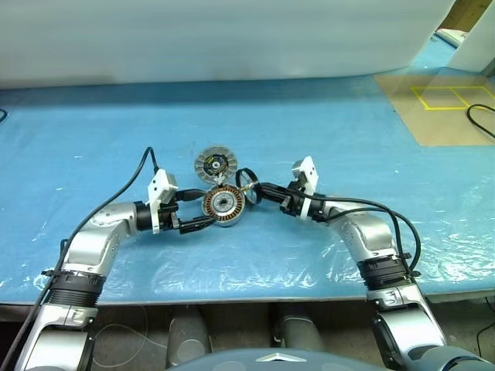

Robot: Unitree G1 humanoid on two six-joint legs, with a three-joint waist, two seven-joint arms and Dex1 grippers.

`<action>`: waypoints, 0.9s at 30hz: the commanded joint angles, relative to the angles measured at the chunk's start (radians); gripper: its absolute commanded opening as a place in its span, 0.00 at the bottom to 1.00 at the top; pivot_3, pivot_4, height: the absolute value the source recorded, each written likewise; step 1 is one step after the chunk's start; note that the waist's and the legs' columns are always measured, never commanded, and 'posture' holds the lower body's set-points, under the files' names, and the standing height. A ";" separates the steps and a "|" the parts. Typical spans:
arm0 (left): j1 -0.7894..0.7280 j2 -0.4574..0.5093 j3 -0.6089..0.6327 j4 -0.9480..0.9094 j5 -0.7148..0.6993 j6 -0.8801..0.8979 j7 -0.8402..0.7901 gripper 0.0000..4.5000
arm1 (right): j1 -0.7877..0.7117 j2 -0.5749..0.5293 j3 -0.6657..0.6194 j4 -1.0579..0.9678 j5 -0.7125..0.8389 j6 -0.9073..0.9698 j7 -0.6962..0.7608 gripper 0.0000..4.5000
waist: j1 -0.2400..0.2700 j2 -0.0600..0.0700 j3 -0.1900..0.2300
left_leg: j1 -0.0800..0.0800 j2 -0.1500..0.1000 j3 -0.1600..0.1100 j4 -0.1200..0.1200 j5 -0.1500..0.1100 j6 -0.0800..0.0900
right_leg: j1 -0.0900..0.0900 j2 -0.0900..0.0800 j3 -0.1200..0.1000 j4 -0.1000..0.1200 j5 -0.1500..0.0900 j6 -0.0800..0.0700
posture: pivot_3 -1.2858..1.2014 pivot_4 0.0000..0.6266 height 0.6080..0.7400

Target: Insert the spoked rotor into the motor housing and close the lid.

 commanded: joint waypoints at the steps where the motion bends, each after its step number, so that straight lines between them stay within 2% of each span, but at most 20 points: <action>1: -0.008 -0.002 -0.001 -0.004 0.001 -0.024 0.001 1.00 | -0.003 -0.008 0.003 -0.070 -0.021 -0.090 0.010 0.00 | 0.000 0.000 0.000 | 0.000 0.000 0.000 0.000 0.000 0.000 | 0.000 0.000 0.000 0.000 0.000 0.000 | 0.52 0.24 1.00; 7: -0.007 -0.003 -0.003 -0.003 -0.003 -0.019 -0.001 1.00 | 0.002 -0.046 0.071 -0.082 -0.125 -0.217 0.025 0.00 | 0.000 0.000 0.000 | 0.000 0.000 0.000 0.000 0.000 0.000 | 0.000 0.000 0.000 0.000 0.000 0.000 | 0.52 0.24 1.00; 13: -0.005 -0.002 -0.004 -0.003 -0.004 -0.018 0.001 1.00 | -0.002 -0.059 0.104 -0.090 -0.162 -0.270 0.039 0.00 | 0.000 0.000 0.000 | 0.000 0.000 0.000 0.001 0.000 0.000 | 0.000 0.000 0.000 0.001 0.000 0.000 | 0.52 0.24 1.00; 20: -0.001 0.000 -0.001 -0.004 -0.007 -0.018 0.004 1.00 | -0.013 -0.055 0.105 -0.082 -0.182 -0.308 0.027 0.00 | 0.000 0.000 0.000 | 0.000 0.000 0.000 0.001 0.000 0.000 | 0.000 0.000 0.000 0.001 0.000 0.000 | 0.52 0.24 1.00; 27: 0.000 0.000 -0.001 -0.001 -0.006 -0.022 0.005 1.00 | -0.010 -0.096 0.087 -0.047 -0.238 -0.349 -0.006 0.00 | 0.000 0.000 0.000 | 0.000 0.000 0.000 0.001 0.000 0.000 | 0.000 0.000 0.000 0.001 0.000 0.000 | 0.52 0.24 1.00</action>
